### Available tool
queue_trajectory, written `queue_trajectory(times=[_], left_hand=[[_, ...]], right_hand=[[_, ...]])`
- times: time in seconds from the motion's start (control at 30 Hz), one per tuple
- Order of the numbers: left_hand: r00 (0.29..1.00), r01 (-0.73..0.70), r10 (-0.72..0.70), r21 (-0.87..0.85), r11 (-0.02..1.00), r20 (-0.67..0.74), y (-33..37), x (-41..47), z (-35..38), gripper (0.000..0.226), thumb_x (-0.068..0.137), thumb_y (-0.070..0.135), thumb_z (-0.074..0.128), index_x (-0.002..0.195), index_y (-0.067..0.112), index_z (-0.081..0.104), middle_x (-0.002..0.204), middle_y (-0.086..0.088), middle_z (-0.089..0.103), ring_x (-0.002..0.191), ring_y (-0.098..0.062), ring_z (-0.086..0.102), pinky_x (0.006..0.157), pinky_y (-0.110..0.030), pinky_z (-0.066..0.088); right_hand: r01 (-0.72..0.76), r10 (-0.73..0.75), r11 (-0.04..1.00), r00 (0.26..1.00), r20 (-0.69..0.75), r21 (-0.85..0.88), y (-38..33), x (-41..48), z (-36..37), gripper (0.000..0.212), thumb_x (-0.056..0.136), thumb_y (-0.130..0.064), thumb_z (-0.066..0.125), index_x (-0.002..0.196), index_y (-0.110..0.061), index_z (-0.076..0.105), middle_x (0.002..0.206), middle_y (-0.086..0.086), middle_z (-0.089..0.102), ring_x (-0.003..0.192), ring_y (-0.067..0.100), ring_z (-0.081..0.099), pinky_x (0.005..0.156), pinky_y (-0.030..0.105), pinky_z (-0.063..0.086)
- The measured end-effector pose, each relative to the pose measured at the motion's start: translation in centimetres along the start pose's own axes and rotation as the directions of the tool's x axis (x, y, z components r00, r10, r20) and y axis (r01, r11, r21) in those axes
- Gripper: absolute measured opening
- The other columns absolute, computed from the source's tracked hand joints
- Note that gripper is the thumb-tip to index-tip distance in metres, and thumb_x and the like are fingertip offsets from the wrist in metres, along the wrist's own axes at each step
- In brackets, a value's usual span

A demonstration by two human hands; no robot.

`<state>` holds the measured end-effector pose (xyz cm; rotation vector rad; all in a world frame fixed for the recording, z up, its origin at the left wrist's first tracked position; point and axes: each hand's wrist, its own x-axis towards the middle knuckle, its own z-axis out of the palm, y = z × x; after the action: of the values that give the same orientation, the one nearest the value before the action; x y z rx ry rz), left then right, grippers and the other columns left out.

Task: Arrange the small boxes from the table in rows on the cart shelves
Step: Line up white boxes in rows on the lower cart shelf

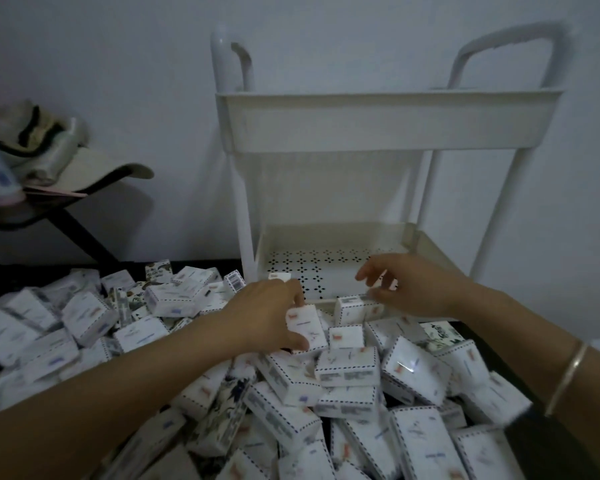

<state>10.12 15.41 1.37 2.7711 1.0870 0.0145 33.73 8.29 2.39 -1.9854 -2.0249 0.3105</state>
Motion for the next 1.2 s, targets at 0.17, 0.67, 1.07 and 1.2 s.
queue_trajectory(times=[0.17, 0.67, 1.07, 1.2], left_hand=[[0.998, 0.042, -0.043, -0.018, 0.999, -0.053, 0.3, -0.5, -0.3, 0.070, 0.062, 0.055, 0.082, 0.120, 0.028, 0.052, 0.114, 0.008, 0.051, 0.100, -0.011, 0.051, 0.085, -0.030, 0.047], [0.978, 0.205, -0.188, -0.532, 0.821, 0.087, -0.1, -1.6, -0.9, 0.045, 0.080, 0.015, 0.073, 0.113, 0.029, 0.045, 0.108, 0.004, 0.062, 0.084, -0.016, 0.069, 0.074, -0.037, 0.060], [0.963, 0.116, -0.239, -0.611, 0.783, -0.123, -3.4, 0.0, -3.8, 0.025, 0.085, 0.009, 0.065, 0.097, 0.026, 0.050, 0.110, 0.001, 0.064, 0.086, -0.016, 0.068, 0.074, -0.038, 0.059], [0.943, 0.049, -0.162, -0.360, 0.932, -0.291, -2.8, 1.3, -6.1, 0.025, 0.088, 0.015, 0.062, 0.103, 0.023, 0.044, 0.105, 0.002, 0.062, 0.079, -0.008, 0.061, 0.053, -0.016, 0.051]], right_hand=[[-0.102, 0.099, 0.994, 0.993, 0.064, 0.040, 1.0, -0.9, 1.6, 0.033, 0.082, -0.042, 0.072, 0.109, -0.035, 0.055, 0.104, -0.016, 0.063, 0.089, 0.003, 0.061, 0.084, 0.028, 0.052], [-0.017, 0.091, 0.936, 0.977, -0.193, 0.352, 0.2, -1.5, 2.4, 0.021, 0.097, -0.022, 0.052, 0.115, -0.033, 0.054, 0.100, -0.013, 0.061, 0.086, 0.004, 0.058, 0.065, 0.021, 0.046], [-0.151, 0.223, 0.800, 0.973, -0.054, 0.581, 0.2, 5.3, 2.7, 0.023, 0.090, -0.028, 0.067, 0.112, -0.021, 0.062, 0.101, -0.001, 0.065, 0.090, 0.018, 0.063, 0.065, 0.017, 0.043], [-0.221, 0.213, 0.825, 0.974, 0.077, 0.521, -0.8, 8.9, 3.3, 0.030, 0.100, -0.039, 0.047, 0.095, -0.014, 0.063, 0.083, -0.001, 0.062, 0.071, 0.010, 0.053, 0.062, 0.022, 0.039]])
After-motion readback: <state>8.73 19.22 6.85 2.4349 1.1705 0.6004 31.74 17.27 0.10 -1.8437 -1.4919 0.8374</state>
